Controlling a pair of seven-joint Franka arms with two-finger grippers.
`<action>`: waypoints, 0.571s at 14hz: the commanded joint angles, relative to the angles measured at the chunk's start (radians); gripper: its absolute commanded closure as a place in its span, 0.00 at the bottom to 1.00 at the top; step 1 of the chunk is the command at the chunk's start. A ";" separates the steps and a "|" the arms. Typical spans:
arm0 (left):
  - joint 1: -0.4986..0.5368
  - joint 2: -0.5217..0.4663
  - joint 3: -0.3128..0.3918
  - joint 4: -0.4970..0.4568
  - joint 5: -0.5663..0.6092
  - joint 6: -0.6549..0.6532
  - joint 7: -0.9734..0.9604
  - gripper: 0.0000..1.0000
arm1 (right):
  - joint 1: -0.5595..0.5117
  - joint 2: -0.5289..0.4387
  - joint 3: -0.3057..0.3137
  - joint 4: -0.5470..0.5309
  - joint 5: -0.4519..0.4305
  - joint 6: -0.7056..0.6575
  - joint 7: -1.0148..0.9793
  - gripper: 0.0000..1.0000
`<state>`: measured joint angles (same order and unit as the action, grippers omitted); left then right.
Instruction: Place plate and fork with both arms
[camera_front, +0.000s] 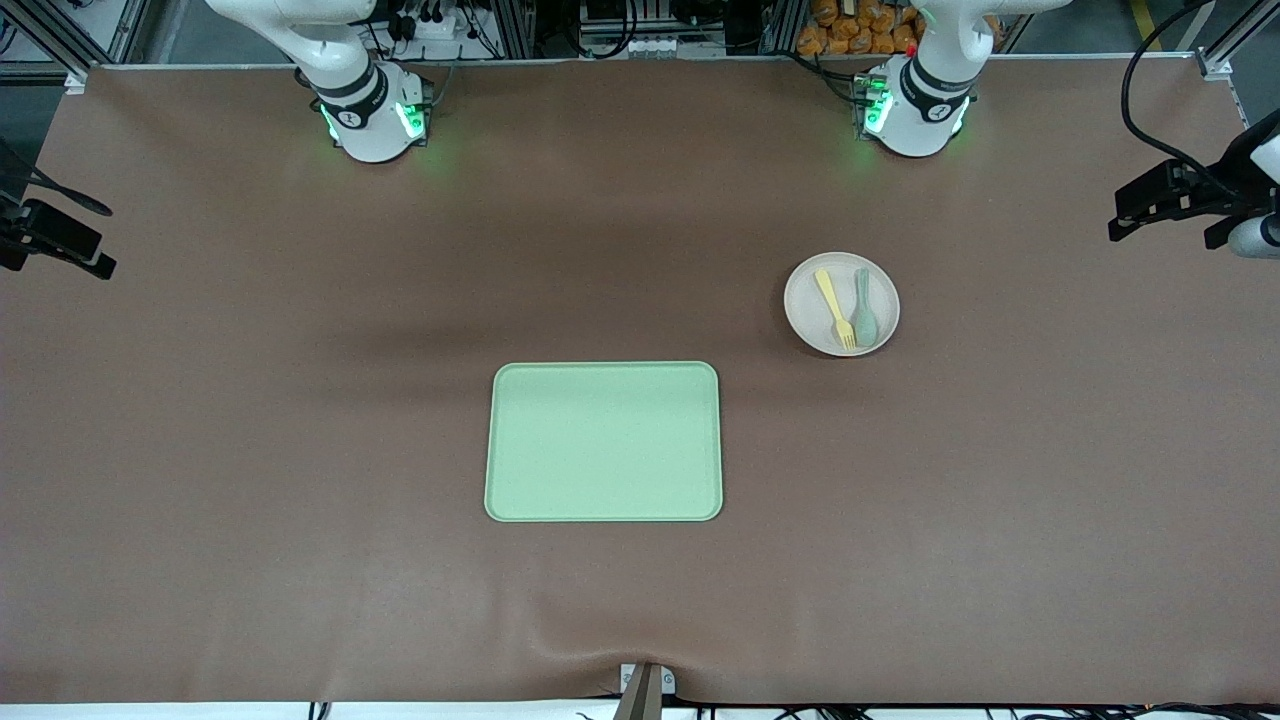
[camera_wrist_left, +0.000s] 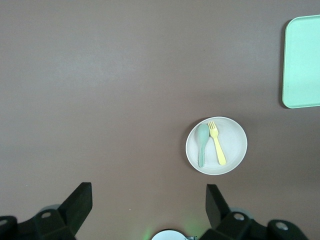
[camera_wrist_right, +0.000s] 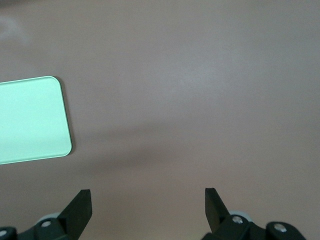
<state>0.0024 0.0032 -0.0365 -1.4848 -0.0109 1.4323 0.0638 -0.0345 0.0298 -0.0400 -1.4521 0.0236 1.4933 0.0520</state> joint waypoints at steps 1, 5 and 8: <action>0.002 0.000 -0.005 0.017 0.016 -0.003 0.017 0.00 | -0.018 -0.007 0.009 -0.002 0.009 -0.008 -0.006 0.00; -0.005 0.015 -0.003 0.015 0.029 -0.001 0.005 0.00 | -0.019 -0.007 0.009 -0.002 0.009 -0.010 -0.006 0.00; -0.006 0.049 -0.014 0.006 0.026 -0.003 0.005 0.00 | -0.025 -0.007 0.009 -0.002 0.009 -0.011 -0.006 0.00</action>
<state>-0.0002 0.0224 -0.0387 -1.4885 -0.0109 1.4333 0.0638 -0.0350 0.0298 -0.0411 -1.4521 0.0236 1.4903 0.0520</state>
